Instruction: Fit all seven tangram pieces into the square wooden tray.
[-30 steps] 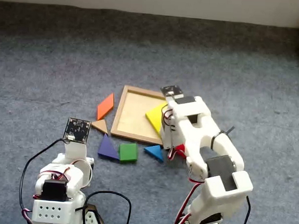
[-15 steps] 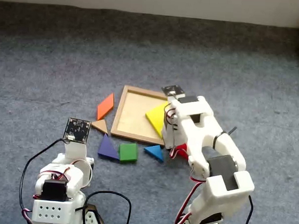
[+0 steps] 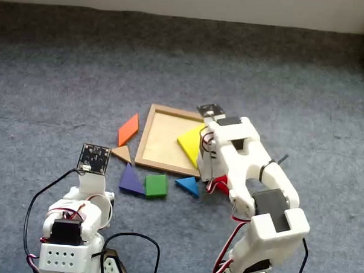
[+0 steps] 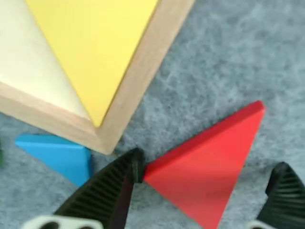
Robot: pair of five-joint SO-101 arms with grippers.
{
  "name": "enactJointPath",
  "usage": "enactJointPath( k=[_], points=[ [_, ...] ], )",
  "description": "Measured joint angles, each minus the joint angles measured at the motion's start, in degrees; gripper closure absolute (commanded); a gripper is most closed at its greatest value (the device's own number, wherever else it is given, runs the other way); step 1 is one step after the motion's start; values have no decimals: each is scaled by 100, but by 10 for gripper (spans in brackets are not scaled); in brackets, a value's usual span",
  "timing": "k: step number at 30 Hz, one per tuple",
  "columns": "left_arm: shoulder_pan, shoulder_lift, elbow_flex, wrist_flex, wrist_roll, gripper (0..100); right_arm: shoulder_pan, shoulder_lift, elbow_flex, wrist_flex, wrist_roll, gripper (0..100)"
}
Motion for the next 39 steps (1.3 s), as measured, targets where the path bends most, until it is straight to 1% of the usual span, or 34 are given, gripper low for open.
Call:
enactJointPath(
  k=[3, 5, 21, 23, 27, 28, 35, 39],
  points=[
    [0, 0, 0, 0, 0, 994, 0, 0, 0, 0, 0, 706],
    [0, 0, 0, 0, 0, 994, 0, 0, 0, 0, 18, 724],
    [0, 0, 0, 0, 0, 994, 229, -9, -18, 9, 26, 724],
    [0, 0, 0, 0, 0, 994, 237, -9, -18, 9, 26, 701],
    [0, 0, 0, 0, 0, 994, 229, -9, -18, 9, 26, 570],
    [0, 0, 0, 0, 0, 994, 229, -9, -18, 62, 26, 553],
    [0, 0, 0, 0, 0, 994, 176, -9, -18, 273, 18, 550],
    [0, 0, 0, 0, 0, 994, 158, -501, 105, 273, 62, 550]
  ],
)
